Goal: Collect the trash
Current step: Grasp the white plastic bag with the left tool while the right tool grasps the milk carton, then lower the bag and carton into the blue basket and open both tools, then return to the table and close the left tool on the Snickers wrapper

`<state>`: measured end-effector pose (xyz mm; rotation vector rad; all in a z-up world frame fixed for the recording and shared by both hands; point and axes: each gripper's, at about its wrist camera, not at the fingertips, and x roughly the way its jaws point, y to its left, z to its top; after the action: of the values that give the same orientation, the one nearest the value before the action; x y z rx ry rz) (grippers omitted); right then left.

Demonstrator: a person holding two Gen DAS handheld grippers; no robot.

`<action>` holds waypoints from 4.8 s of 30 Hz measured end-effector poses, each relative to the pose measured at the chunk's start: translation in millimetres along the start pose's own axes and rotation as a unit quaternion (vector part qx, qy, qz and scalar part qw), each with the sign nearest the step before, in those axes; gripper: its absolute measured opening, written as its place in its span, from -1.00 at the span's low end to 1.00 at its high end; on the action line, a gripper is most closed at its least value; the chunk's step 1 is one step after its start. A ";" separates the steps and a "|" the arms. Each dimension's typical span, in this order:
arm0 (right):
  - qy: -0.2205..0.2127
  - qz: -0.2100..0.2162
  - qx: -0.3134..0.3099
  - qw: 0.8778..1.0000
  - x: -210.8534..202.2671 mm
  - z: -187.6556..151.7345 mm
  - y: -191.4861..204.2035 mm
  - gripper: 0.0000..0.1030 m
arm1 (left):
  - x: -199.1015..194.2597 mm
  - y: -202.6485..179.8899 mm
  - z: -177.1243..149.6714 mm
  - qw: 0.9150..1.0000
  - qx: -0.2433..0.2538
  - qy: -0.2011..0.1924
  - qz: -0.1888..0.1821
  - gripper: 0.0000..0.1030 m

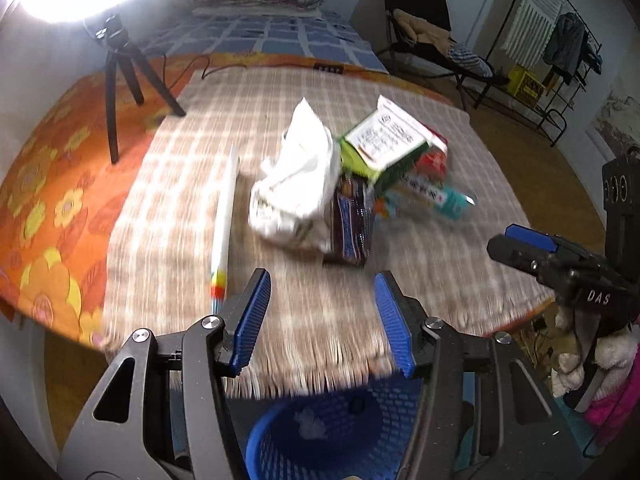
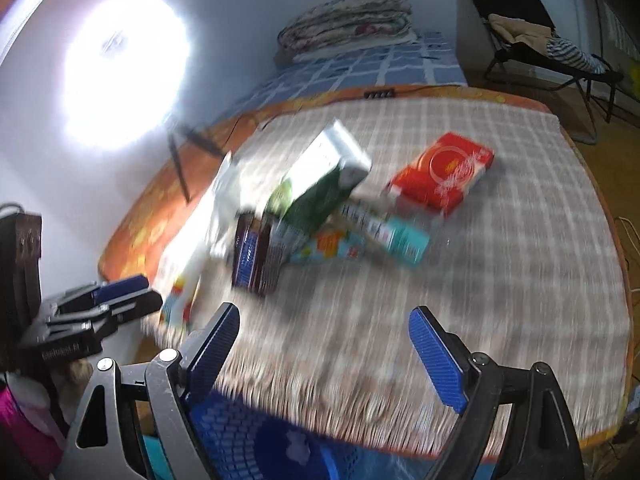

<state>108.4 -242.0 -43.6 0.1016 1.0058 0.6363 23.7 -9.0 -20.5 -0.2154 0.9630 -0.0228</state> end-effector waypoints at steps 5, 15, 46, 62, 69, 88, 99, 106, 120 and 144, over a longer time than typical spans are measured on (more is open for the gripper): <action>-0.012 0.005 0.014 1.000 12.8 28.0 -13.3 0.72 | 18.3 3.9 24.5 1.000 -0.018 0.000 0.002 0.08; -0.010 0.031 0.057 0.998 48.8 67.6 -30.0 0.71 | 51.8 5.2 59.9 0.999 -0.037 0.000 0.014 0.08; -0.031 0.017 0.033 0.999 74.7 92.7 -14.9 -0.35 | 48.9 49.5 83.8 0.994 -0.077 -0.043 0.061 -0.78; -0.087 0.030 0.022 0.996 20.0 92.2 -9.7 -0.36 | 8.5 46.8 76.8 0.994 -0.064 -0.075 0.037 -0.78; -0.081 0.036 0.008 0.996 -2.5 73.2 0.1 -0.36 | -15.2 38.0 59.6 0.995 -0.054 -0.080 0.015 -0.78; -0.013 0.058 -0.010 0.998 -44.2 -46.6 10.6 -0.36 | -54.4 14.3 -33.8 0.998 -0.025 -0.045 -0.025 -0.78; 0.058 0.066 -0.003 0.996 -27.8 -115.5 12.9 -0.36 | -40.2 -2.4 -98.3 0.999 -0.009 0.015 -0.038 -0.78; 0.099 0.068 -0.007 0.993 -9.3 -147.3 17.5 -0.36 | -17.0 -5.2 -133.1 0.997 -0.002 0.066 -0.040 -0.78; 0.150 0.056 -0.014 0.987 13.8 -183.0 19.1 -0.36 | 12.6 -5.6 -173.8 0.992 0.011 0.125 -0.024 -0.78; 0.161 0.037 -0.031 0.986 31.4 -187.2 34.8 0.09 | 21.5 -5.2 -179.6 0.989 0.015 0.145 -0.013 -0.44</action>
<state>-47.6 -235.0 -157.0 -0.0198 1.2971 0.7661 -110.1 -47.4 -136.0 -0.1993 1.2489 -0.0946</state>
